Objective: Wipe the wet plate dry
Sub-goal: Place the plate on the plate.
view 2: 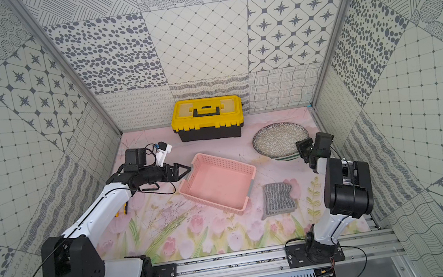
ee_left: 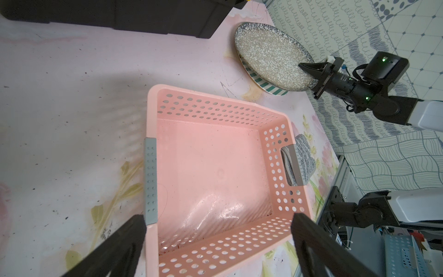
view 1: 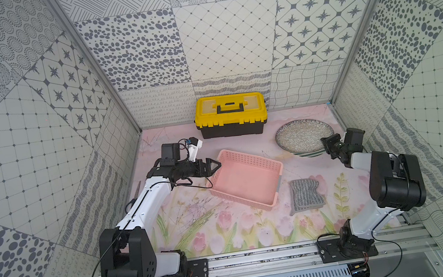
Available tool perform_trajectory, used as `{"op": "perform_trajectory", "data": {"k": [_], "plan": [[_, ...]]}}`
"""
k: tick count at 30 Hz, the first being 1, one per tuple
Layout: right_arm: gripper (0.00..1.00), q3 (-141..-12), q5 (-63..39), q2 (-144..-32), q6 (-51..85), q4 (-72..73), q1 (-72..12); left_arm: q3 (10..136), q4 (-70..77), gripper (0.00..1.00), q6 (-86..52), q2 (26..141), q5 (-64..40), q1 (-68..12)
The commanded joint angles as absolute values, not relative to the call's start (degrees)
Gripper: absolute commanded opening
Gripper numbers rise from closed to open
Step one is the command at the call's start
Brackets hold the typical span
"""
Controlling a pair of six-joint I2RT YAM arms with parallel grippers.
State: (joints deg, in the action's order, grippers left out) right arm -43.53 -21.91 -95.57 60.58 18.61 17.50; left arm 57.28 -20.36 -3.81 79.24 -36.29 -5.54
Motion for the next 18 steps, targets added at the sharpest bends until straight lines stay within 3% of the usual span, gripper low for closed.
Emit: {"op": "perform_trajectory", "data": {"k": [1, 11, 18], "plan": [[0.19, -45.74, -20.73, -93.15, 56.90, 17.91, 17.57, 57.27, -18.51, 1.00, -3.01, 79.39, -39.20, -5.27], [0.39, -45.81, -18.58, -95.49, 56.01, 14.96, 17.92, 57.31, -18.61, 1.00, -2.88, 78.76, -39.00, -5.34], [0.60, -45.75, -16.00, -94.92, 53.64, 11.37, 18.11, 57.26, -18.56, 1.00, -2.74, 78.31, -37.99, -5.27]]}}
